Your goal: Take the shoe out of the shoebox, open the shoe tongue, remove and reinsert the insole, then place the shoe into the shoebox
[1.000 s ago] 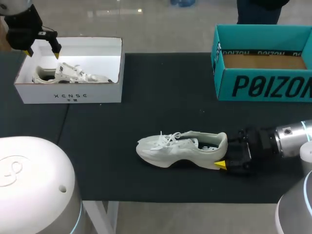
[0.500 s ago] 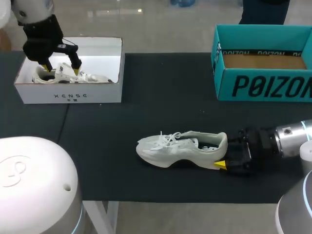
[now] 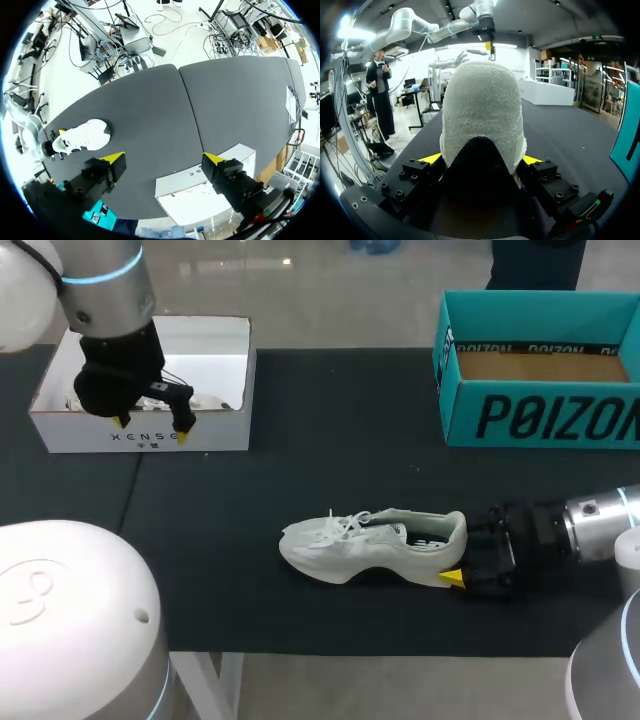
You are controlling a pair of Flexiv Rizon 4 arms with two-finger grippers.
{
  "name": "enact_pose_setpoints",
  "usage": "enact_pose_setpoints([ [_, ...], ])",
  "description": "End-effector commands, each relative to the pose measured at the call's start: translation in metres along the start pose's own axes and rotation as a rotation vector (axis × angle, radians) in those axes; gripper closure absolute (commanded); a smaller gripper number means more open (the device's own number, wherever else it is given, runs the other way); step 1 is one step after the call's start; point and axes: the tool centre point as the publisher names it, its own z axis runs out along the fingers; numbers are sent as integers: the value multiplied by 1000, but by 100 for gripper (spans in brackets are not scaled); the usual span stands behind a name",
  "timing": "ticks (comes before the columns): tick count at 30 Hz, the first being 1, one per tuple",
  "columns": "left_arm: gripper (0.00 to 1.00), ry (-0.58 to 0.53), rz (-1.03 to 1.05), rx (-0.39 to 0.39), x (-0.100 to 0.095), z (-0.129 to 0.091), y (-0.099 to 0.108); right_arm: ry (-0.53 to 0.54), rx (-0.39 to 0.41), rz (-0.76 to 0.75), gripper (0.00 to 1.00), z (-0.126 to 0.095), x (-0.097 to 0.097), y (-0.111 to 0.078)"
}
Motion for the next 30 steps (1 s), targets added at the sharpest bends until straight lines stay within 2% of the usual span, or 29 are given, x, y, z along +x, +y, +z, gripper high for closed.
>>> enact_pose_setpoints([
  [1,0,-3,1,-20,2,0,-5,-3,2,0,100,3,0,-3],
  [11,0,-3,1,-20,2,0,-5,-3,2,0,100,3,0,-3],
  [12,0,9,-87,-70,-4,1,-7,-3,2,0,100,3,0,-3],
  [13,0,29,-161,-85,-13,1,-12,-3,2,0,100,3,0,-3],
  [15,0,-12,-306,-16,-28,-1,-14,-3,2,0,100,3,0,-3],
  [17,0,-35,-496,9,-44,0,-16,-3,2,0,100,3,0,-3],
  [19,0,-45,-651,83,-58,2,-17,-3,2,0,100,3,0,-3],
  [26,0,-162,-1023,192,-103,2,-42,-3,2,0,100,3,0,-3],
  [27,0,-184,-1043,215,-106,3,-44,-3,2,0,100,3,0,-3],
  [30,0,-216,-1270,239,-116,10,-47,-3,2,0,100,3,0,-3],
])
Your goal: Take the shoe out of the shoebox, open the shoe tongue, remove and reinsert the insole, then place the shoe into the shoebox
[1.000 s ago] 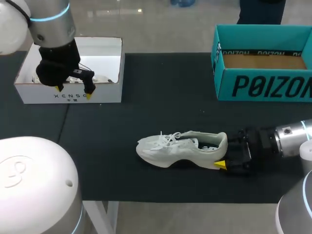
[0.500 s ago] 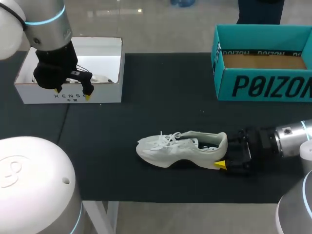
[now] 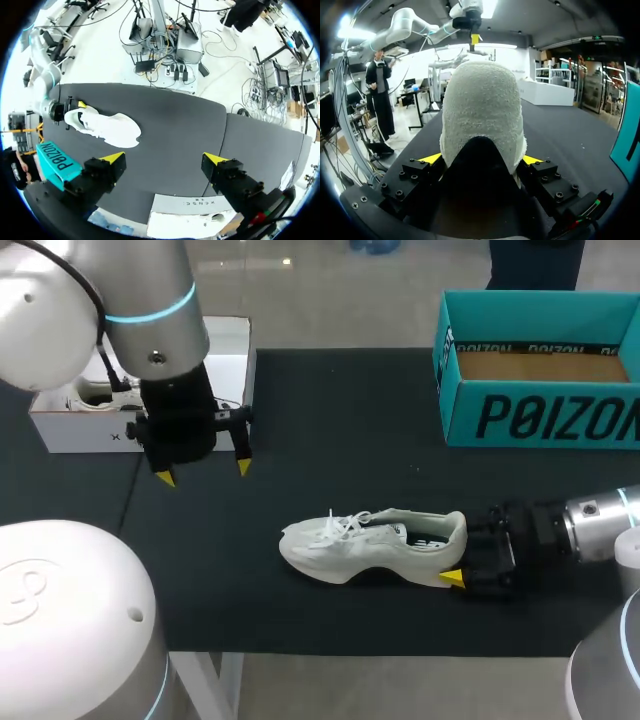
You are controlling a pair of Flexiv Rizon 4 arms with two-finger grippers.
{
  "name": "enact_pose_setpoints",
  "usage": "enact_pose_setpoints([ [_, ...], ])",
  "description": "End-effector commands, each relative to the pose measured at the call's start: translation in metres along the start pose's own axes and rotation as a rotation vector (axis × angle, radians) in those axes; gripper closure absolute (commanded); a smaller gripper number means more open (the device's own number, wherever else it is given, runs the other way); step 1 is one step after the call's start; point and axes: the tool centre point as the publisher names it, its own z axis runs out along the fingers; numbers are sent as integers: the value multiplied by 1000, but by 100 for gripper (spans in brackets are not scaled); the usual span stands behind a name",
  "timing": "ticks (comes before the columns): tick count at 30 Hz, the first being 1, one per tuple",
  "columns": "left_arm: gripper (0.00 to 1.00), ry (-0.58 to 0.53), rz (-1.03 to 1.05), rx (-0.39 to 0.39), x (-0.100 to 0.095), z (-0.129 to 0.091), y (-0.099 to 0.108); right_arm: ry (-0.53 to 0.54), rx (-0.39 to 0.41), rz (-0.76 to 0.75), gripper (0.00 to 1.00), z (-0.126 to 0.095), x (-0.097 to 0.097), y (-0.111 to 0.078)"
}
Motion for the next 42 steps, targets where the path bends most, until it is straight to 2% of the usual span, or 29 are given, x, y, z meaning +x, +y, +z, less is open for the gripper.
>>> enact_pose_setpoints([
  [1,0,-104,-833,175,-12,14,-5,-1,4,1,100,3,0,-3],
  [2,0,-78,-916,168,-14,18,-5,-1,4,1,100,3,0,-3],
  [3,0,-72,-921,202,-18,22,-8,-1,4,1,100,3,0,-3],
  [26,0,-72,-921,202,-18,22,-8,-1,4,1,100,3,0,-3],
  [28,0,-84,-1028,39,-22,29,-13,-1,4,1,100,3,0,-3],
  [30,0,-69,-1131,8,-29,30,-22,-1,4,1,100,3,0,-3],
  [33,0,-38,-1275,-133,-41,36,-36,-1,4,1,100,3,0,-3],
  [37,0,-6,-1499,-106,-53,27,-51,-1,4,1,100,3,0,-3],
  [38,0,5,-1544,-55,-55,24,-52,-1,4,1,100,3,0,-3],
  [42,0,32,-1683,23,-57,21,-57,-1,4,1,100,3,0,-3],
])
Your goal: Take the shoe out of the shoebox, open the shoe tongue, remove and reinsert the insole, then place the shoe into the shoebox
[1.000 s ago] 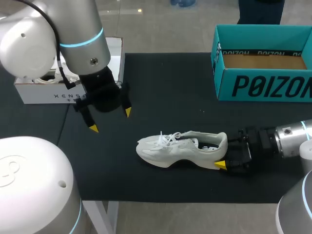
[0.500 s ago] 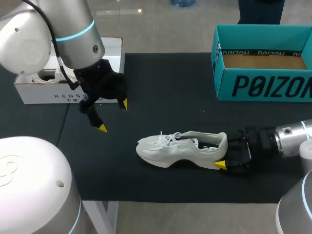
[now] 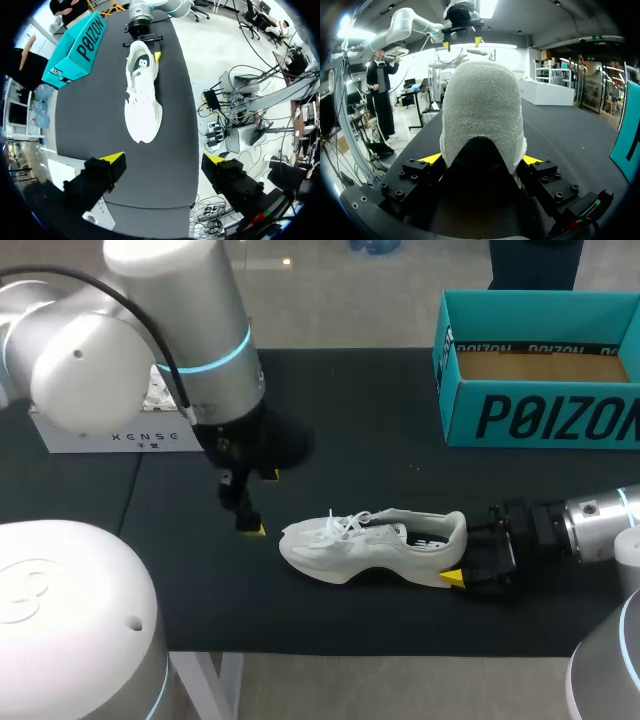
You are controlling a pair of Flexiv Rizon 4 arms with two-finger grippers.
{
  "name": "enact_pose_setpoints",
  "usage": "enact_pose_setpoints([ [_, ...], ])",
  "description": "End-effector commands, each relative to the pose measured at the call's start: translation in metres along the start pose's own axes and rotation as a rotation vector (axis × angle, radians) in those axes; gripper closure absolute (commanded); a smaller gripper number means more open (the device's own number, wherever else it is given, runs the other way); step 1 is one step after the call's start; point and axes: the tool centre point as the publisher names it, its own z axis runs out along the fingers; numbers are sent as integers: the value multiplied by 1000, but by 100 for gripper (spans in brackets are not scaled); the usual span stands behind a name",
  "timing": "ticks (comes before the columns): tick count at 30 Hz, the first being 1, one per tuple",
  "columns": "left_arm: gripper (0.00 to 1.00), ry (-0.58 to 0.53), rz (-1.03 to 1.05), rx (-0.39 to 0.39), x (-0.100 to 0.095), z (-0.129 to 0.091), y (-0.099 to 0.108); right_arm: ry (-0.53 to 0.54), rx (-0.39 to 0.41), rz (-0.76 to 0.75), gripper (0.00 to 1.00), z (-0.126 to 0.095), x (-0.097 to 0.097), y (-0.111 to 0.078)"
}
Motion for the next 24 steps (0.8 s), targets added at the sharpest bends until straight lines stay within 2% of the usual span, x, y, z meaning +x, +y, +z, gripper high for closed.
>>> enact_pose_setpoints([
  [1,0,73,-428,-35,1,-5,-6,-3,3,1,100,3,0,-3],
  [3,0,134,-492,-6,0,-3,-5,-3,3,1,100,3,0,-3],
  [6,0,126,-620,43,0,1,-6,-3,3,1,100,3,0,-3],
  [8,0,164,-704,114,2,4,-7,-3,3,1,100,3,0,-3],
  [9,0,149,-738,156,5,5,-8,-3,3,1,100,3,0,-3],
  [24,0,149,-738,156,5,5,-8,-3,3,1,100,3,0,-3],
])
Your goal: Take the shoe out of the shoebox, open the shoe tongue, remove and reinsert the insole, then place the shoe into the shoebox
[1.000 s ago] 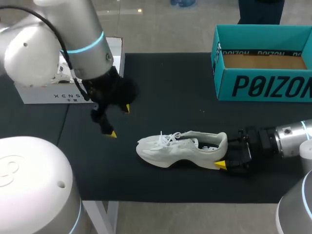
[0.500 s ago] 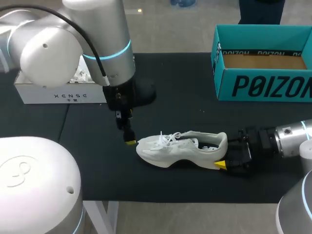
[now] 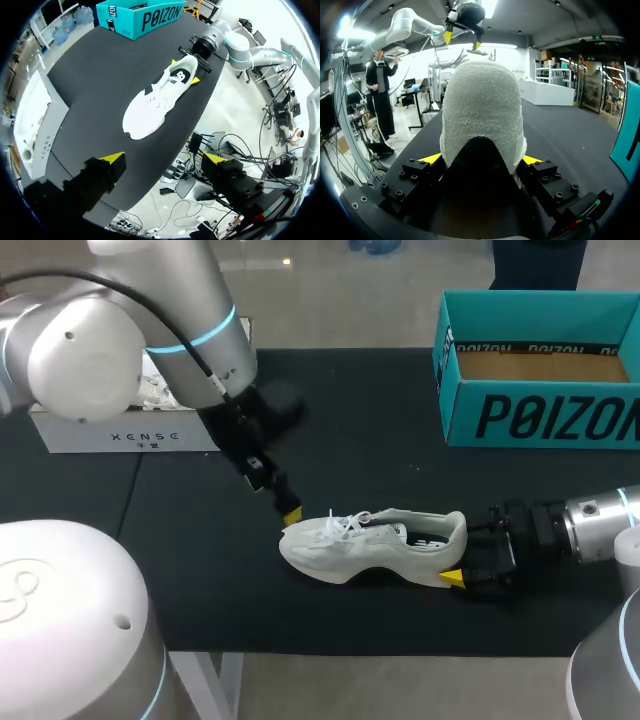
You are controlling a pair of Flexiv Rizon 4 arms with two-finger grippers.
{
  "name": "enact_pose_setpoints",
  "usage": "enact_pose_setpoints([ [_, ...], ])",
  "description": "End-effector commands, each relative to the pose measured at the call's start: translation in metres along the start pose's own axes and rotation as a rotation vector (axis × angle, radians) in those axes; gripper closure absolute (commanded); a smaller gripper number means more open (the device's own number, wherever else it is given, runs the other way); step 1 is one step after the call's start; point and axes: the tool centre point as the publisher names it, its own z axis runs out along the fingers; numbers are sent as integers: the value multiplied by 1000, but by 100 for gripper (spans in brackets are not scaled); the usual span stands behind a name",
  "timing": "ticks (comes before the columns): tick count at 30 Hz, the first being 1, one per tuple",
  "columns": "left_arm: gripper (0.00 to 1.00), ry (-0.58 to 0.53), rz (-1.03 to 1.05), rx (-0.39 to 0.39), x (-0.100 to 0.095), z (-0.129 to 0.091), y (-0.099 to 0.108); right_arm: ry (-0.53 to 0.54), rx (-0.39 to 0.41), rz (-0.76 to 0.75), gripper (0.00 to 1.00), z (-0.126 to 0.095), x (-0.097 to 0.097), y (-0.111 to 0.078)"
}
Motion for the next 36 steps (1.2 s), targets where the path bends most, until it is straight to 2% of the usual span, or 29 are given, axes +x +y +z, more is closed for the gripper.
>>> enact_pose_setpoints([
  [1,0,5,2,36,-3,2,8,-3,3,1,100,3,0,-3],
  [3,0,5,2,36,-3,2,8,-3,3,1,100,3,0,-3],
  [6,0,-30,-138,-35,0,0,-1,-3,3,1,100,3,0,-3],
  [7,0,-76,-201,-70,3,2,-5,-3,3,1,100,3,0,-3],
  [9,0,-78,-282,-162,8,6,-12,-3,3,1,100,3,0,-3],
  [11,0,-192,-366,-199,12,14,-20,-3,3,1,100,3,0,-3],
  [12,0,-206,-410,-287,14,19,-24,-3,3,1,100,3,0,-3],
  [13,0,-243,-455,-315,15,24,-29,-3,3,1,100,3,0,-3],
  [14,0,-285,-482,-300,17,27,-33,-3,3,1,100,3,0,-3],
  [15,0,-308,-512,-317,19,30,-36,-3,3,1,100,3,0,-3],
  [18,0,-334,-618,-330,24,35,-46,-3,3,1,100,3,0,-3],
  [20,0,-444,-789,-278,25,40,-56,-3,3,1,100,3,0,-3],
  [34,0,-444,-789,-278,25,40,-56,-3,3,1,100,3,0,-3],
  [36,0,-493,-842,-279,30,45,-55,-3,3,1,100,3,0,-3],
])
